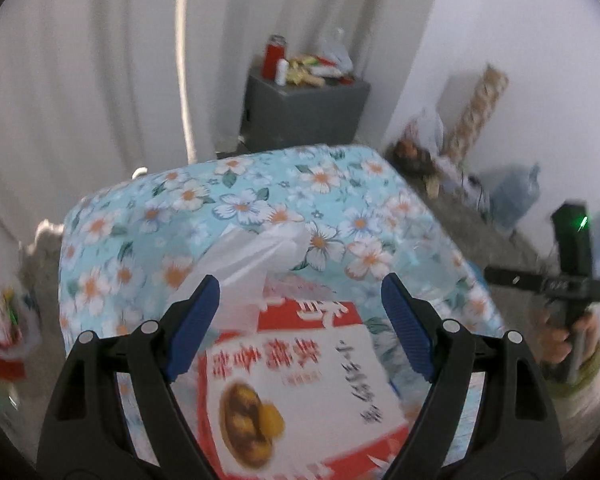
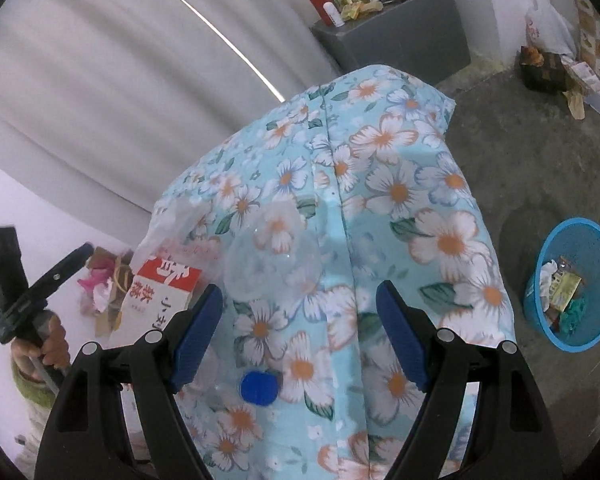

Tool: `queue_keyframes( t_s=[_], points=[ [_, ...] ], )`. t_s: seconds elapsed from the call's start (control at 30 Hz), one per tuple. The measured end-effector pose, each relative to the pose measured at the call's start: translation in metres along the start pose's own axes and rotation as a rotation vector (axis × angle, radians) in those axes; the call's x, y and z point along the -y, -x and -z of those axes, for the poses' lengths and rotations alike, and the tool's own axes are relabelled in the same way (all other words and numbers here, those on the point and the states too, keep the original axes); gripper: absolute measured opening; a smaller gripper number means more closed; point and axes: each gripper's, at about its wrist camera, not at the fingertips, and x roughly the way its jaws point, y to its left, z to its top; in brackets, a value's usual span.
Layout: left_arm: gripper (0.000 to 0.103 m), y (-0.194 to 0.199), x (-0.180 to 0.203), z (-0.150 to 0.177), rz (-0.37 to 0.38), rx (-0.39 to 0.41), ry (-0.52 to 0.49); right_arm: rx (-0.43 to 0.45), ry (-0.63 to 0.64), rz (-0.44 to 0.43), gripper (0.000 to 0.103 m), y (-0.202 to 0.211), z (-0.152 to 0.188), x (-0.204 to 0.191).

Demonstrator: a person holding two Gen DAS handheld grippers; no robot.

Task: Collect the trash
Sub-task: 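Close the left gripper on the white tissue while the right gripper closes on the clear cup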

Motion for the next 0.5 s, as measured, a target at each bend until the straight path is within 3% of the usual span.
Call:
queue_keyframes(
  t_s=[0.17, 0.4, 0.5],
  points=[
    [0.071, -0.052, 0.001, -0.020, -0.105, -0.105, -0.147, -0.018, 0.008, 0.033, 0.077, -0.018, -0.009, -0.005],
    [0.052, -0.106, -0.012, -0.019, -0.156, -0.243, -0.195, -0.054, 0.031, 0.060, 0.068, -0.043, -0.018, -0.011],
    [0.036, -0.117, -0.017, -0.016, -0.162, -0.272, -0.193, -0.074, 0.045, 0.077, 0.061, -0.054, -0.021, -0.014]
  ],
)
